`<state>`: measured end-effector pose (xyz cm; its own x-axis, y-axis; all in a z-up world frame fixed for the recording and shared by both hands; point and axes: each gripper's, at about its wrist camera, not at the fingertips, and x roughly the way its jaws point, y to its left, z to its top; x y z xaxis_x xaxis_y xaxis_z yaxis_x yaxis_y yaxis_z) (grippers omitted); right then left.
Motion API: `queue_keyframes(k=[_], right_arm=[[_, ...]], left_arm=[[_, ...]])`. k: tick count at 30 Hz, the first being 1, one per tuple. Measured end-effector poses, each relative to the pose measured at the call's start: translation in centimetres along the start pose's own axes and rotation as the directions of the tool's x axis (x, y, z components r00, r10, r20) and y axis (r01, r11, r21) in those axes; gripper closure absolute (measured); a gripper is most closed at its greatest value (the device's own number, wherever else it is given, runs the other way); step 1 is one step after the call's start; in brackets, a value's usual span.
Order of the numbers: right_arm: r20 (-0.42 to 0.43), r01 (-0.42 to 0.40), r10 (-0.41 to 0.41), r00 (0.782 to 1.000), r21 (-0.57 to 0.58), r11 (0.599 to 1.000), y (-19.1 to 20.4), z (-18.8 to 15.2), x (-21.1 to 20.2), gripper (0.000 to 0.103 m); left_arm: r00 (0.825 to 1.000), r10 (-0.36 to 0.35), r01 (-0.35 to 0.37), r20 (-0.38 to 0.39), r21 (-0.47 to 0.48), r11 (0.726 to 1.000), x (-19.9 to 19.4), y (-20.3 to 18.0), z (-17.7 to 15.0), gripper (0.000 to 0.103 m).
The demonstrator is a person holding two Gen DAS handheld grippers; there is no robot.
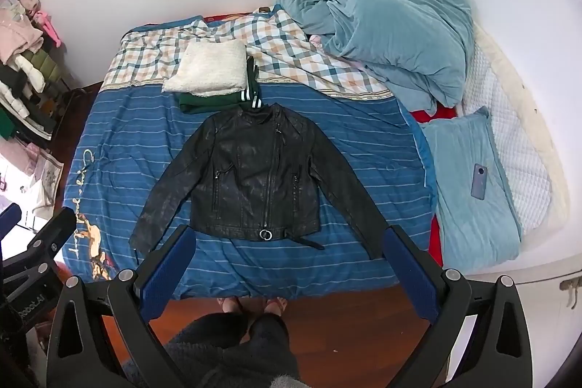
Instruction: Fold large clothes
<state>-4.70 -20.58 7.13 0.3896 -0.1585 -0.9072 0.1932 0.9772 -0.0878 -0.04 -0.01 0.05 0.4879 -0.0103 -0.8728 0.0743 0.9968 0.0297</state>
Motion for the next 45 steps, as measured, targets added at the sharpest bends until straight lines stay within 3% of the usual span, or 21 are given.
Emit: queue_keyframes(k=[45], right_arm=[[0.005,-0.003,0.003,1.000,-0.001,1.000,0.2,0.3,-0.7,0.000]], left_arm=[[1.000,-0.014,0.014,0.006,-0.010,1.000,-0.7,-0.5,1.1,0.000]])
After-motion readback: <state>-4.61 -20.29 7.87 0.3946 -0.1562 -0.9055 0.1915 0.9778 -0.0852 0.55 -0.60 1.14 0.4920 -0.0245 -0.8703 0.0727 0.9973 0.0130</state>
